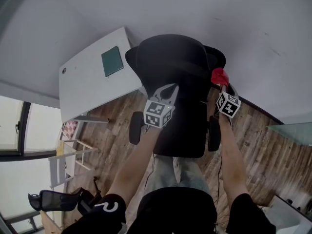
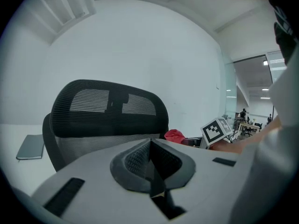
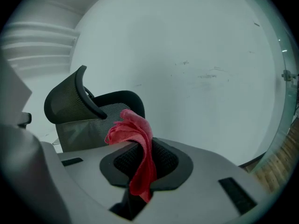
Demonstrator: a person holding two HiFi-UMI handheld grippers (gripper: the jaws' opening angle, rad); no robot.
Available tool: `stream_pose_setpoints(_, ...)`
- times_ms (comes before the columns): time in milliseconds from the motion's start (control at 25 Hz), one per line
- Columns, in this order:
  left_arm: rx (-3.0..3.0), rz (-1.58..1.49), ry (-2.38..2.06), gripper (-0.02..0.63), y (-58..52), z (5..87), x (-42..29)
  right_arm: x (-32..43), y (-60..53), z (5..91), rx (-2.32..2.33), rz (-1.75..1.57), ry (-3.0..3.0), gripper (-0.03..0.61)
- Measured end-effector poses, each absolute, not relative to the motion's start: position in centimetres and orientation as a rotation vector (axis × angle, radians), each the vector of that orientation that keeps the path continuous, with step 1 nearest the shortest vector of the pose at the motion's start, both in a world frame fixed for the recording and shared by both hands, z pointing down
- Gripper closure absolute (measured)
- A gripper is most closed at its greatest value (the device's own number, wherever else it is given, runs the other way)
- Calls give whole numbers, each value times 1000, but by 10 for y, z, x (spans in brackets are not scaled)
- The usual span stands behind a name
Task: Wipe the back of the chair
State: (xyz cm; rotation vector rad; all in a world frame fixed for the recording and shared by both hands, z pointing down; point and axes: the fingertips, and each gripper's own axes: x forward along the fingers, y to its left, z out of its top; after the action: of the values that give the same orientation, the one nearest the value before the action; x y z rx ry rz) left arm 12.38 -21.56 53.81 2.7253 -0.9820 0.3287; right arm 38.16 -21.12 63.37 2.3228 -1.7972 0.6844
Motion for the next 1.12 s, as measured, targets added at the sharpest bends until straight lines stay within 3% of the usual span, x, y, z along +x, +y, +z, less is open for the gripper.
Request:
stream_pose_setpoints(360,2609,298,-1155,589,-213,558,49,295,-224,656,2142,707,-1912,508)
stream_pose_setpoints(1120,2415,348,-1353,588,-281,614,-143,8,-331,679,1666,654,-2198,508)
